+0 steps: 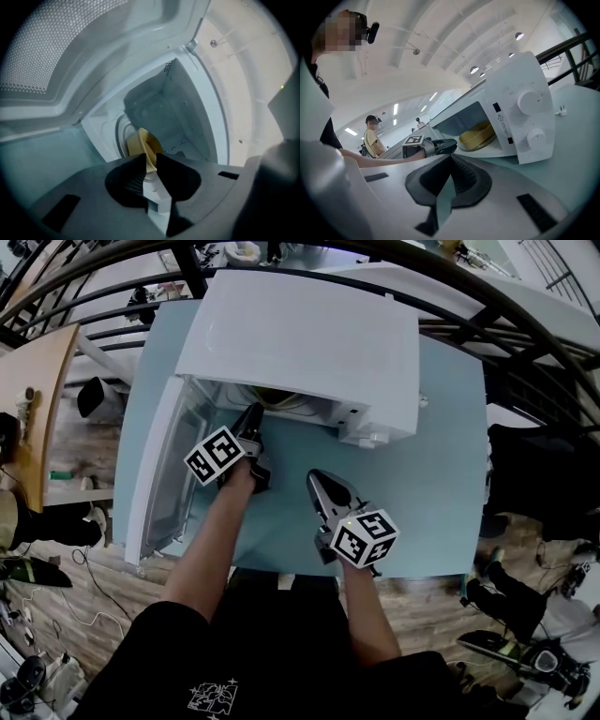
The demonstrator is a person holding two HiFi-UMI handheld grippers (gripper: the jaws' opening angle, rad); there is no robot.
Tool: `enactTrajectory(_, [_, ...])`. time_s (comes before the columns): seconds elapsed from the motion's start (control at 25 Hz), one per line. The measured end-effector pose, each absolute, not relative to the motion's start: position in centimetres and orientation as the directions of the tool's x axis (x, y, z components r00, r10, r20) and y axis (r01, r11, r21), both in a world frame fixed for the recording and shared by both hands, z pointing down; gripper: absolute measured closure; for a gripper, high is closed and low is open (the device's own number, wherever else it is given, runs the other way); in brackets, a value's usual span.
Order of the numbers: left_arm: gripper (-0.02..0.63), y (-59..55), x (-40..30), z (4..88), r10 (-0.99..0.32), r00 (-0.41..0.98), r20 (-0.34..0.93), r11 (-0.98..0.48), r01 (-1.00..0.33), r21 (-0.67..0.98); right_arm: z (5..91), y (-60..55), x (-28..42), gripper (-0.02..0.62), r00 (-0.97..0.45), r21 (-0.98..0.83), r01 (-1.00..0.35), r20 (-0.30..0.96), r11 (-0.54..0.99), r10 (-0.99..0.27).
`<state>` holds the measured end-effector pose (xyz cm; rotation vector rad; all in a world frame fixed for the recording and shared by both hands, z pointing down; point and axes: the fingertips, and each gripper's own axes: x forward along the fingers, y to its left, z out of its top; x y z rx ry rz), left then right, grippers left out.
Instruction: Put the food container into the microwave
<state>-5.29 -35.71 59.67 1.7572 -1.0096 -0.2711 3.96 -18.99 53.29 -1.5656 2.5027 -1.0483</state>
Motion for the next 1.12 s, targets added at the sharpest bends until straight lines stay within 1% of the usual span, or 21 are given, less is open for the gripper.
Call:
enactTrajectory(0.08, [0.55, -34.5, -5.3, 59.1, -0.72, 0.636, 0.279, -0.132, -0.519, 0.844, 52.7, -18.9, 4.1, 0.589, -0.489, -0.527, -0.804, 0.323, 0.275, -0.81])
enactTrajectory(0.16, [0.578, -33.2, -5.3, 58.3, -0.704, 0.653, 0.28, -0.163, -0.532, 0.831, 51.9, -18.6, 4.3, 0.589, -0.477, -0.517, -0.811, 0.314, 0.273, -0.821])
enactTrajectory(0.32, [0.588, -31.1, -5.4, 56.4, -0.681, 0.682, 0.266, -0.232, -0.545, 0.806, 50.2, -18.3, 4.7, 0.589, -0.456, -0.502, -0.82, 0.285, 0.274, -0.843])
enactTrajectory(0.48, [0.591, -28.9, -5.7, 54.7, -0.657, 0.706, 0.265, -0.307, -0.572, 0.761, 48.8, -17.5, 4.5, 0.589, -0.444, -0.486, -0.829, 0.272, 0.277, -0.854])
enactTrajectory(0.8, [0.595, -24.9, -6.0, 51.6, -0.626, 0.745, 0.232, -0.406, -0.565, 0.718, 46.6, -15.8, 3.9, 0.589, -0.435, -0.461, -0.838, 0.24, 0.293, -0.868])
enactTrajectory(1.12, [0.598, -21.0, -5.5, 46.8, -0.628, 0.755, 0.19, -0.523, -0.59, 0.616, 43.6, -13.5, 4.9, 0.589, -0.46, -0.424, -0.837, 0.201, 0.346, -0.865])
